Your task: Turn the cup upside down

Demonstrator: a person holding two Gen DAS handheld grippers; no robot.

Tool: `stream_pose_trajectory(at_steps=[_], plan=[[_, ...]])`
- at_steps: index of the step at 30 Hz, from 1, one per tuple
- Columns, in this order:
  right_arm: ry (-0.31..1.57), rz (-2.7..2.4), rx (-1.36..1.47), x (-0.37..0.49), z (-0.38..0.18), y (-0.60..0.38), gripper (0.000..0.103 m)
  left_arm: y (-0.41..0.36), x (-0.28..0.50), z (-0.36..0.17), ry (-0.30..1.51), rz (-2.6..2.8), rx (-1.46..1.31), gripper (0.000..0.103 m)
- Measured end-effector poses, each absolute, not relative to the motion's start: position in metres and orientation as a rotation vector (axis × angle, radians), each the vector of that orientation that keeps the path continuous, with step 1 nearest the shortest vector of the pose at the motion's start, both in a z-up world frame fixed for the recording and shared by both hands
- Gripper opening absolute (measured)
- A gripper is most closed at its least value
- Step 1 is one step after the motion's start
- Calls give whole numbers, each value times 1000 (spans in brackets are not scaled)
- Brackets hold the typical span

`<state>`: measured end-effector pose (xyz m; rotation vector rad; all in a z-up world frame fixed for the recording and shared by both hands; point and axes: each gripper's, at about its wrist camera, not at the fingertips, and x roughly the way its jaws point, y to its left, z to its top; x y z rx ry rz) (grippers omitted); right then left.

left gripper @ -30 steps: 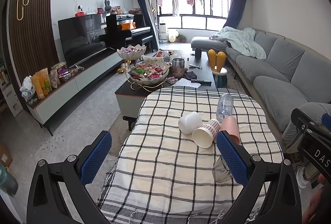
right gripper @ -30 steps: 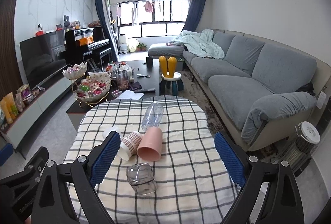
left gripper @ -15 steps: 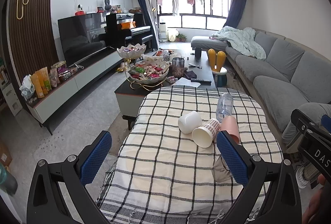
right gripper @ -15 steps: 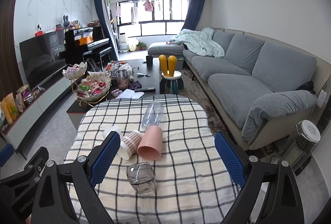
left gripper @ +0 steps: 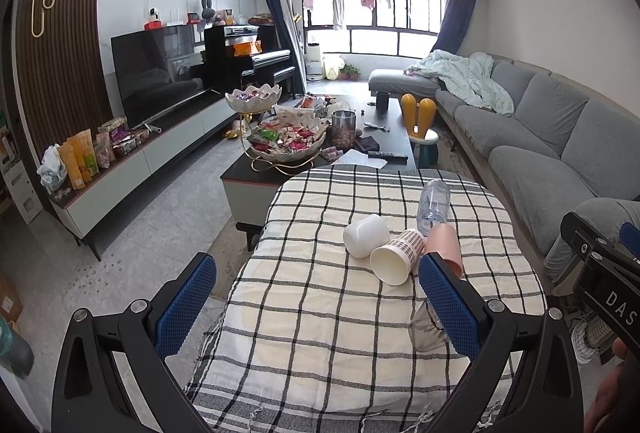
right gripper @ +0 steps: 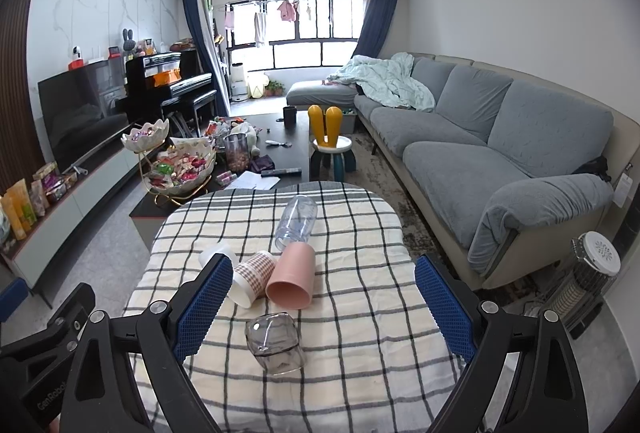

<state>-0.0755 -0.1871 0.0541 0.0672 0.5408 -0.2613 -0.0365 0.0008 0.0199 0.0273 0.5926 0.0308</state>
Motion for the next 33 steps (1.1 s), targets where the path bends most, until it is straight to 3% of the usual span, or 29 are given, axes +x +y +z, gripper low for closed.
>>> stream_pose_trajectory(at_steps=[33], plan=[[543, -260, 71, -74, 55, -190, 93, -4, -38, 29, 564, 18, 50, 103]])
